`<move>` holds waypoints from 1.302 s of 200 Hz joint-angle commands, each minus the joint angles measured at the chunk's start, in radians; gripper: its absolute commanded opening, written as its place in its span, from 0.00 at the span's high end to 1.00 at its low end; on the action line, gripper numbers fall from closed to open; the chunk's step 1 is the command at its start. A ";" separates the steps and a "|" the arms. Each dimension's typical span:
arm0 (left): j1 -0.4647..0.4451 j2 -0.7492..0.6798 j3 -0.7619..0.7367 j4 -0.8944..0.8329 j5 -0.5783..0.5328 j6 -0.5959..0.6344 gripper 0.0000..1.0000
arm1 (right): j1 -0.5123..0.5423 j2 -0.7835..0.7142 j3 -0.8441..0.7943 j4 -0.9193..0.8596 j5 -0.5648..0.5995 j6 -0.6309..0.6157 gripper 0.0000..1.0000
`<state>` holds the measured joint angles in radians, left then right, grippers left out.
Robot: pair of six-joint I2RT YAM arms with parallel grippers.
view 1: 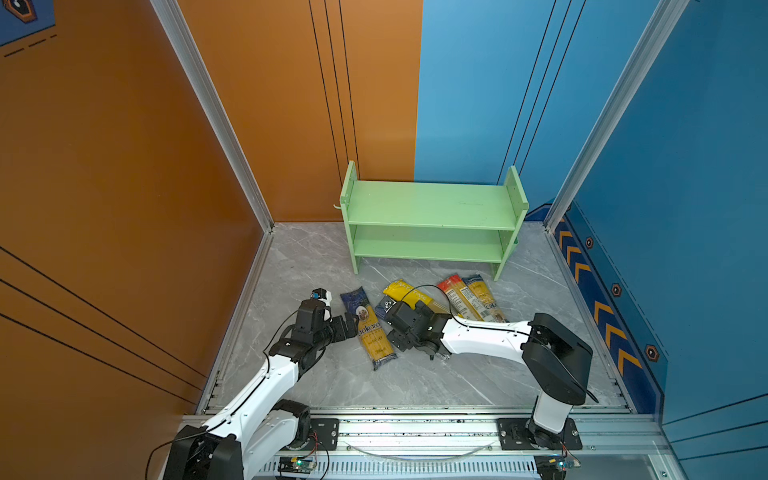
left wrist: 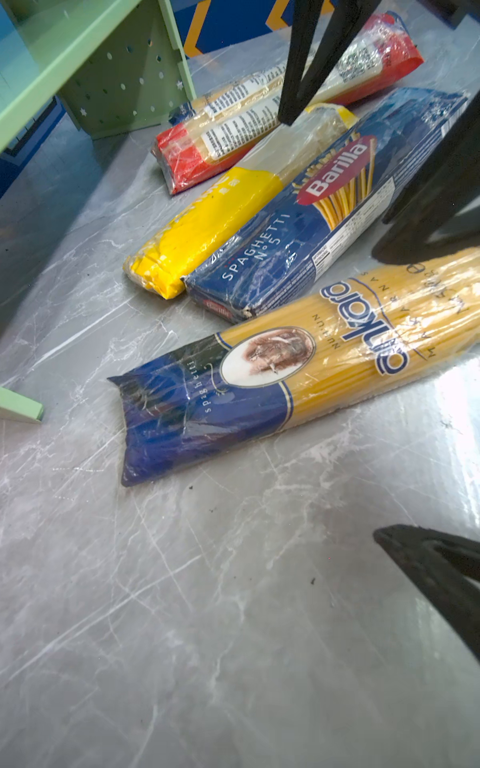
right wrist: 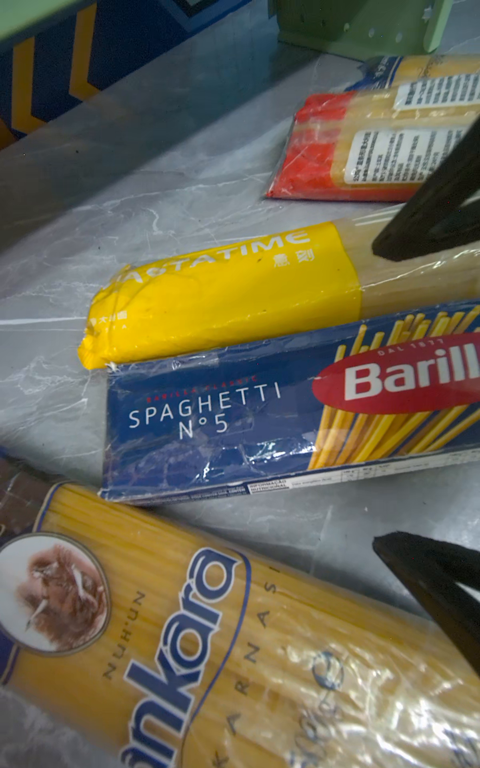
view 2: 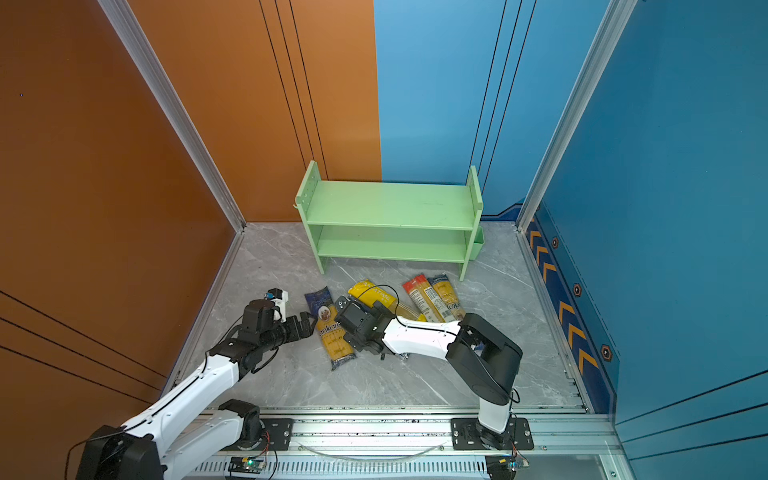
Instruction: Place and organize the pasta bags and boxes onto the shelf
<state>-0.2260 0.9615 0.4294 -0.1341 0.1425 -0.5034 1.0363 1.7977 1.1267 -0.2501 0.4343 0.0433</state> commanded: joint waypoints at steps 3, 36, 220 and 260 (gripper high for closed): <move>0.018 -0.009 0.027 -0.084 0.007 -0.023 0.02 | 0.017 0.023 0.035 -0.017 0.038 0.037 0.00; 0.033 -0.015 0.019 -0.081 0.051 -0.016 0.02 | 0.038 0.070 0.074 -0.036 0.023 0.038 0.00; 0.094 -0.111 0.012 -0.191 0.048 -0.017 0.02 | 0.010 0.299 0.344 0.144 -0.441 0.048 0.02; 0.110 -0.130 0.010 -0.212 0.027 -0.044 0.02 | -0.009 0.210 0.296 0.137 -0.503 0.021 0.02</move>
<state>-0.1307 0.8474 0.4332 -0.3046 0.1917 -0.5262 1.0386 2.0781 1.4517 -0.1349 0.0185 0.0761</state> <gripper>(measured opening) 0.978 0.982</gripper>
